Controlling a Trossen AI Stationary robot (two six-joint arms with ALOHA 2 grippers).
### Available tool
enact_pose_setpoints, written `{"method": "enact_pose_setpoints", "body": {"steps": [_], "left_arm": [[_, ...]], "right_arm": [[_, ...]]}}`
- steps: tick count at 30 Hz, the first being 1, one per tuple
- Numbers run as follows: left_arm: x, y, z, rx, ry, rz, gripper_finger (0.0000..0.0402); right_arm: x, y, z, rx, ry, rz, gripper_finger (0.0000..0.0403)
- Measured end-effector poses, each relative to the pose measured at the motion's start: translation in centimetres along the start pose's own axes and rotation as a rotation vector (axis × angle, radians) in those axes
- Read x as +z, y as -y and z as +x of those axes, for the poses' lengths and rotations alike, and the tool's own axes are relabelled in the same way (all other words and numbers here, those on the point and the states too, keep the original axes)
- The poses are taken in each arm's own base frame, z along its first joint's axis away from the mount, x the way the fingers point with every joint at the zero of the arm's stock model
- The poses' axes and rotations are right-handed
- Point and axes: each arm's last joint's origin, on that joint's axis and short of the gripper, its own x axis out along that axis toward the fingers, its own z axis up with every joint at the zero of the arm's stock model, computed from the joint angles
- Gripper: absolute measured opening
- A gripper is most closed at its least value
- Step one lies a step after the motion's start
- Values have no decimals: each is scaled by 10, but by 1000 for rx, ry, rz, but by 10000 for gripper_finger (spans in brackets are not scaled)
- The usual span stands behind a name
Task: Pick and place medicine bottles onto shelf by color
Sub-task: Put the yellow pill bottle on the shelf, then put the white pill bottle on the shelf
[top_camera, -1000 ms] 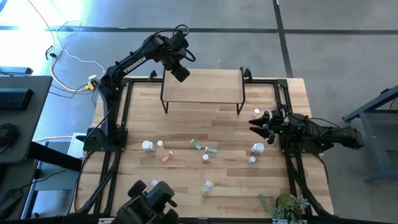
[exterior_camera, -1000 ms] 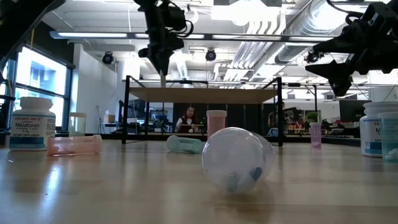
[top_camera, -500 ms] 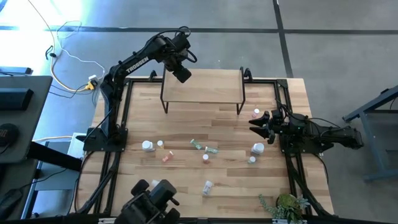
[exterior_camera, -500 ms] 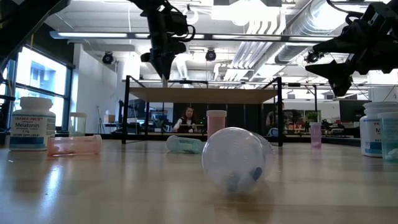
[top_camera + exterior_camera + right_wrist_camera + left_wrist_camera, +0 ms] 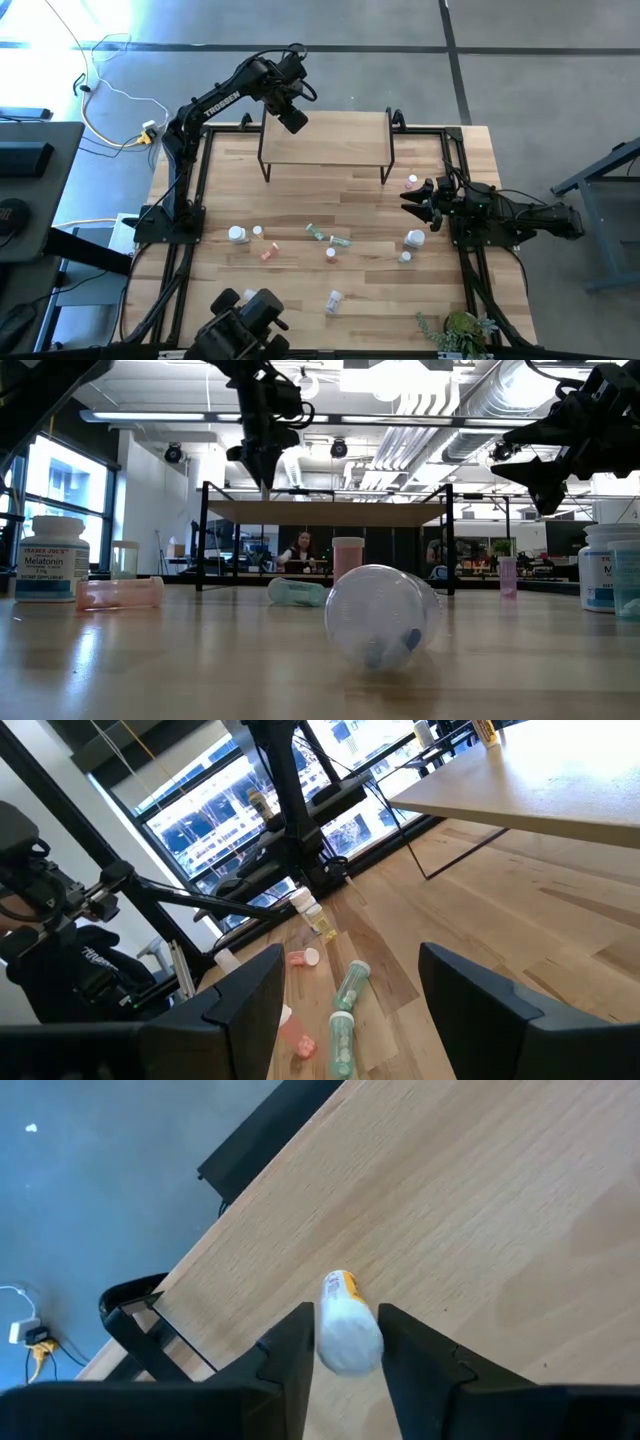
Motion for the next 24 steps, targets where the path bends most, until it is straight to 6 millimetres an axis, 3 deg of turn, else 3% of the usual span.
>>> {"method": "enact_pose_setpoints", "body": {"steps": [11,19,24], "left_arm": [[4,0,0,13,42,-4,158],[4,0,-1,16,44,15,165],[1,-2,-12,28,75,44,164]], "right_arm": [[0,0,0,0,0,0,222],[0,0,0,0,0,0,222],[0,0,0,0,0,0,222]]}}
